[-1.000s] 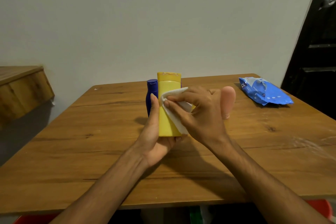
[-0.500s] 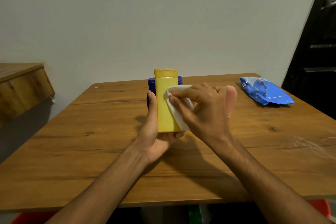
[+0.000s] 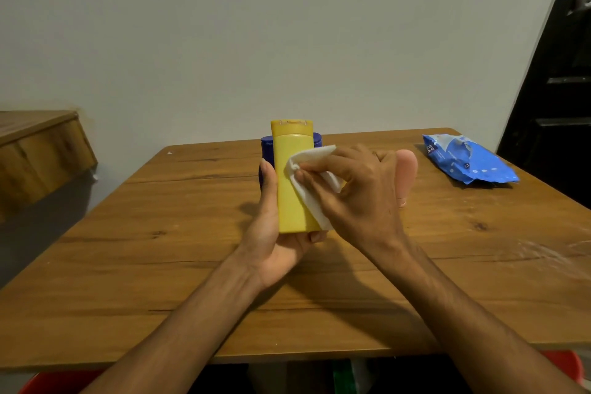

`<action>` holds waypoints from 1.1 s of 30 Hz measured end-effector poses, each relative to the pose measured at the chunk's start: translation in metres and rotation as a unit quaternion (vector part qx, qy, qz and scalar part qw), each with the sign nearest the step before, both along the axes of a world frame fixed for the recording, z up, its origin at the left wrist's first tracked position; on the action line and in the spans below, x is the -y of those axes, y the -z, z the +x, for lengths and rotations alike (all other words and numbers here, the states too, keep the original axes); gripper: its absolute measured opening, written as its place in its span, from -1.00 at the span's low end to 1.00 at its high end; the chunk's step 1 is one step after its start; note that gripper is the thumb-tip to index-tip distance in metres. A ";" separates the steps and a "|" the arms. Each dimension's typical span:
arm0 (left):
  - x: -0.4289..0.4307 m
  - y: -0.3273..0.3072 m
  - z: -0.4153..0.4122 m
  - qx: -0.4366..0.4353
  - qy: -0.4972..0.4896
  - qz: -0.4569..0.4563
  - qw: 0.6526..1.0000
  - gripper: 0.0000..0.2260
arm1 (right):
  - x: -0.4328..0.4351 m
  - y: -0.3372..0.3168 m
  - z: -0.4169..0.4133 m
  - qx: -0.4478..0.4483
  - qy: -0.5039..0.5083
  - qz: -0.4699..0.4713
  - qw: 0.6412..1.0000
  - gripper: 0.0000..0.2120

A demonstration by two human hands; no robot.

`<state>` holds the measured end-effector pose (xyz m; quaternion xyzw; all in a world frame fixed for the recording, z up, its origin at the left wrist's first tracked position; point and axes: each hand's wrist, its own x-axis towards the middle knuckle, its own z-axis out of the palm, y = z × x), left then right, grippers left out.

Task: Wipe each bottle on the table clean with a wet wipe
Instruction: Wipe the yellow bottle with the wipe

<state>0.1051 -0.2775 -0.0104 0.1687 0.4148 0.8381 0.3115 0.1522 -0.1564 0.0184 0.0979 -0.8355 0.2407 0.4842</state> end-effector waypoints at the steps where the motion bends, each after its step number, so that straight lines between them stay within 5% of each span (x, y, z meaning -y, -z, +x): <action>1: -0.001 0.000 0.001 -0.005 0.002 -0.003 1.000 -0.35 | -0.001 -0.001 0.000 -0.006 0.014 -0.008 1.000 -0.76; 10: -0.003 0.009 0.007 -0.020 0.025 -0.020 0.999 -0.42 | -0.009 0.002 -0.005 -0.054 0.015 -0.046 0.997 -0.84; 15: -0.002 0.007 0.007 -0.015 0.010 -0.021 1.000 -0.42 | -0.005 0.005 -0.003 -0.041 -0.070 -0.013 0.997 -0.82; 18: 0.000 0.004 0.006 -0.014 0.011 -0.013 1.000 -0.40 | -0.007 0.002 -0.001 -0.036 -0.052 0.025 0.998 -0.81; 24: -0.003 0.015 0.008 -0.035 0.046 -0.028 0.998 -0.44 | -0.018 -0.005 -0.004 -0.083 0.011 -0.038 0.996 -0.88; 33: -0.001 0.002 0.001 0.034 0.000 0.024 0.999 -0.35 | 0.001 0.005 -0.001 -0.001 -0.041 0.042 0.998 -0.76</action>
